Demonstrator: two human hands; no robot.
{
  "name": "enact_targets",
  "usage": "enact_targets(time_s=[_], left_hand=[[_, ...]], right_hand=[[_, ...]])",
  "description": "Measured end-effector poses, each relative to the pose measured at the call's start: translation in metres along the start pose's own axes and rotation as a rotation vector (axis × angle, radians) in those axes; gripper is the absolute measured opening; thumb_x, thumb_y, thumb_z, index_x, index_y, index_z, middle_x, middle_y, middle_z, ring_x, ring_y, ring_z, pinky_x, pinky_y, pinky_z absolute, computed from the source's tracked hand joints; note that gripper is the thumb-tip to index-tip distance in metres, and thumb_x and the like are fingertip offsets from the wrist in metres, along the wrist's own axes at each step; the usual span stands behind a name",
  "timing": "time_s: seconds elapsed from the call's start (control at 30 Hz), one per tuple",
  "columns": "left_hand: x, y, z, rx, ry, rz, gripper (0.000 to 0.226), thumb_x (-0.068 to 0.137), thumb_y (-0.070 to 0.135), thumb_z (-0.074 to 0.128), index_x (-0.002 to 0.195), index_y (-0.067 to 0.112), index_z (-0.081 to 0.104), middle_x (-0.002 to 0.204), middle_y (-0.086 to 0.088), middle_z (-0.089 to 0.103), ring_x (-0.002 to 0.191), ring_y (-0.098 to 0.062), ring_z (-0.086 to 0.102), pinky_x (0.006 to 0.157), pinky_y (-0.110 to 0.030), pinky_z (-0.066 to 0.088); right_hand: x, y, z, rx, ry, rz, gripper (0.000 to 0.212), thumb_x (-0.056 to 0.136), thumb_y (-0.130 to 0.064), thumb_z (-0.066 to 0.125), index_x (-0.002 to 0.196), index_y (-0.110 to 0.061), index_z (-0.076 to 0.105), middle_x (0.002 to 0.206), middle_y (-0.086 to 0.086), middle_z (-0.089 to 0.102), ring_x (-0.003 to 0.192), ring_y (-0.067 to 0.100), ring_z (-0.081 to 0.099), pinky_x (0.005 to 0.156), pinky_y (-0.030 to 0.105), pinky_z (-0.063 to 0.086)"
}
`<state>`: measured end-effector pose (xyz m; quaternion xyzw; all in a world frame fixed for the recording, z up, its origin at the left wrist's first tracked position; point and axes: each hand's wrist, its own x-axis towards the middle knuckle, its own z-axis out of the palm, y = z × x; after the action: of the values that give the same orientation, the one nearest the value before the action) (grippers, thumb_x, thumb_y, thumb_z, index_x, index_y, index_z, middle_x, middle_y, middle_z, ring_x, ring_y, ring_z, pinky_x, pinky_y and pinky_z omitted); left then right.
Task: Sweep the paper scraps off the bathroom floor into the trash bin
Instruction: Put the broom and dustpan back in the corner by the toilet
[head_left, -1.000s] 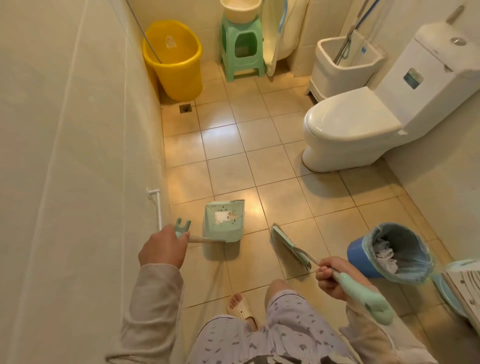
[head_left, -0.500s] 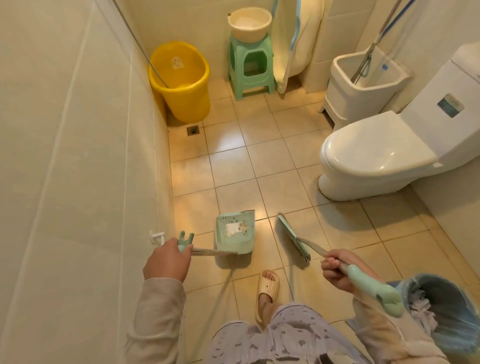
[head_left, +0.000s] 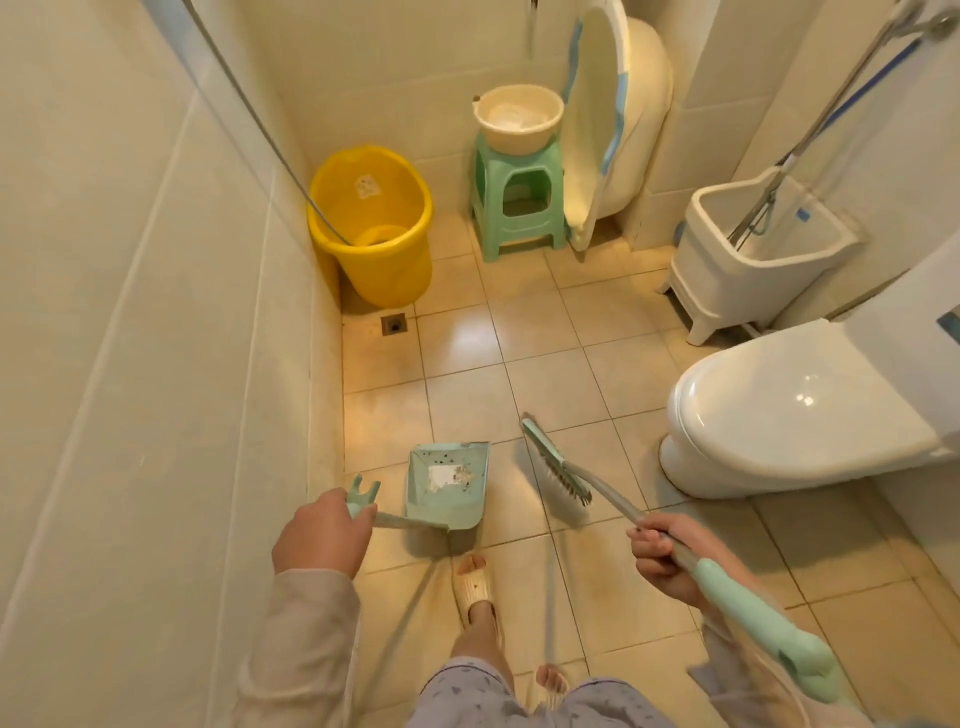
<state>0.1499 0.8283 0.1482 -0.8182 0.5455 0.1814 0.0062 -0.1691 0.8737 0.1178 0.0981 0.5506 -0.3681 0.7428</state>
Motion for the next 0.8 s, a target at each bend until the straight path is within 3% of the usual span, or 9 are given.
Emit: enact_targets(time_s=[0.33,0.6,0.7,0.8], left_hand=[[0.156,0.084,-0.029,0.178,-0.07,0.289,0.031,0.093,0.04,0.045,0.103,0.016,0.061,0.098,-0.006,0.069,0.09,-0.025,0.065,0.069,-0.027,0.048],[0.243,0.158,-0.057,0.157,-0.081,0.398,0.033,0.093,0.041,0.047,0.113,0.018,0.06,0.081,-0.001,0.059,0.071,-0.018,0.053,0.058,-0.026,0.042],[0.271,0.183,-0.056,0.16,-0.107,0.425,0.031,0.093,0.04,0.047,0.11,0.018,0.06,0.083,0.0,0.06,0.073,-0.018,0.056,0.057,-0.027,0.043],[0.303,0.213,-0.056,0.188,-0.139,0.432,0.033,0.093,0.042,0.046,0.107,0.017,0.061,0.088,-0.003,0.068,0.08,-0.023,0.065,0.064,-0.03,0.051]], right_hand=[[0.059,-0.055,0.072,0.169,0.122,-0.038,0.028,0.095,-0.002,0.025,0.07,-0.012,0.033,0.027,-0.002,0.032,0.014,0.004,0.029,0.024,0.002,0.019],[0.081,-0.108,0.102,0.291,0.17,-0.061,0.034,0.095,-0.002,0.022,0.064,-0.017,0.028,0.024,-0.001,0.029,0.013,0.006,0.026,0.025,0.004,0.015],[0.096,-0.141,0.114,0.314,0.159,-0.078,0.035,0.09,0.001,0.023,0.061,-0.019,0.025,0.023,-0.002,0.028,0.013,0.007,0.026,0.023,0.007,0.014],[0.12,-0.185,0.126,0.348,0.148,-0.081,0.032,0.088,0.003,0.024,0.064,-0.019,0.025,0.024,-0.002,0.029,0.013,0.007,0.026,0.023,0.008,0.014]])
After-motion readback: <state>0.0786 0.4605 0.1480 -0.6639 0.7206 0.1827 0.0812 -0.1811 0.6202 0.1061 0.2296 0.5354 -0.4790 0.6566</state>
